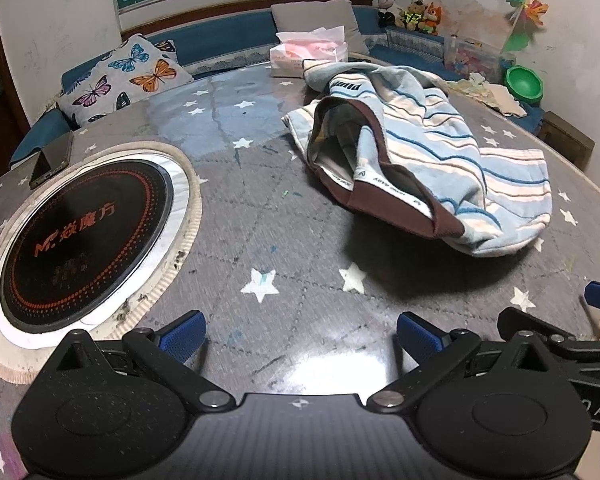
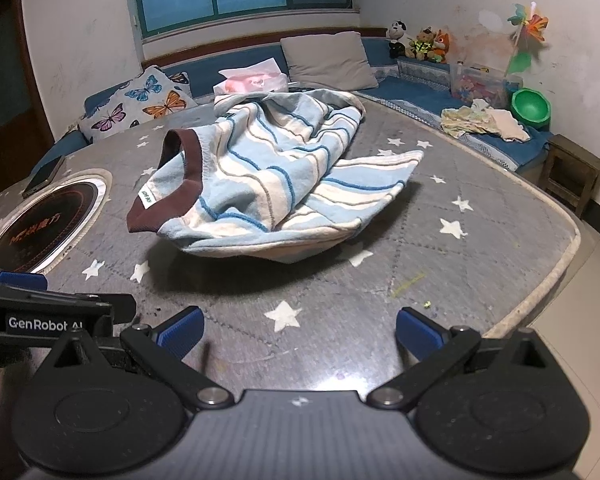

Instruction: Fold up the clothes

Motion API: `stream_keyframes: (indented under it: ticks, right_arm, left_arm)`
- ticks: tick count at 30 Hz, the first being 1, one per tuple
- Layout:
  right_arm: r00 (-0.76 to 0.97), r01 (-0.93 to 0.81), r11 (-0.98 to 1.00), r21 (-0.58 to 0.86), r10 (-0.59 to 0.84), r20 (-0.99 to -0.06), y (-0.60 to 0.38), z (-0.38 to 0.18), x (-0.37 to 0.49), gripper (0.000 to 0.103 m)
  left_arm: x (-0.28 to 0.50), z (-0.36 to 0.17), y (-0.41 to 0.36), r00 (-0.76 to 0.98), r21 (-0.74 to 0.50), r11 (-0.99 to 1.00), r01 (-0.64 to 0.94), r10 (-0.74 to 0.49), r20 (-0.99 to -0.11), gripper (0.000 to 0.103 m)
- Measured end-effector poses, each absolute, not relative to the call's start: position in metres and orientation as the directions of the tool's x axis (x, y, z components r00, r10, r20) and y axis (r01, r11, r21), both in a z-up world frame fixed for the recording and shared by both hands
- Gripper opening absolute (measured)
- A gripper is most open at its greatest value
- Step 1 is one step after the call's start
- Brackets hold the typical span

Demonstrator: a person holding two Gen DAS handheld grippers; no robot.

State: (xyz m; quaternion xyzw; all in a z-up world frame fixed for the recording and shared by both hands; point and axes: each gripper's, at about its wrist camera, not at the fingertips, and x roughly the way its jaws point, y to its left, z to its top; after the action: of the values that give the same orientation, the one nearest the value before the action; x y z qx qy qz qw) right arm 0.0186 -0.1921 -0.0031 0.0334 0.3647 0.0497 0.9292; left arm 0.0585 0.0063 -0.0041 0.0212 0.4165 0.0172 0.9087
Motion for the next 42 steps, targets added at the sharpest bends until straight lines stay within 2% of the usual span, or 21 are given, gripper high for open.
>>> stream_keyframes:
  ticks: [20,31,37,42]
  right_arm:
    - [0.735,-0.097,0.991,0.095,0.136,-0.664,-0.187,0.004,0.036,0.103]
    - [0.747,-0.156,0.985,0.079,0.17,-0.643,-0.182,0.013,0.044,0.103]
    - [0.747,-0.216,0.974,0.06,0.205,-0.633,-0.173,0.017,0.049,0.103]
    - [0.749,-0.242,0.97,0.03,0.206,-0.629,-0.167,0.016,0.055,0.099]
  left_arm:
    - [0.077,0.007,0.018,0.675,0.079,0.997,-0.016,0.069,-0.735,0.103]
    - [0.1,0.036,0.03,0.728,0.099,0.995,0.019,0.054,-0.683,0.103]
    - [0.13,0.049,0.029,0.755,0.115,0.991,0.07,0.023,-0.655,0.1]
    - [0.16,0.039,0.019,0.74,0.17,0.977,0.128,0.02,-0.672,0.096]
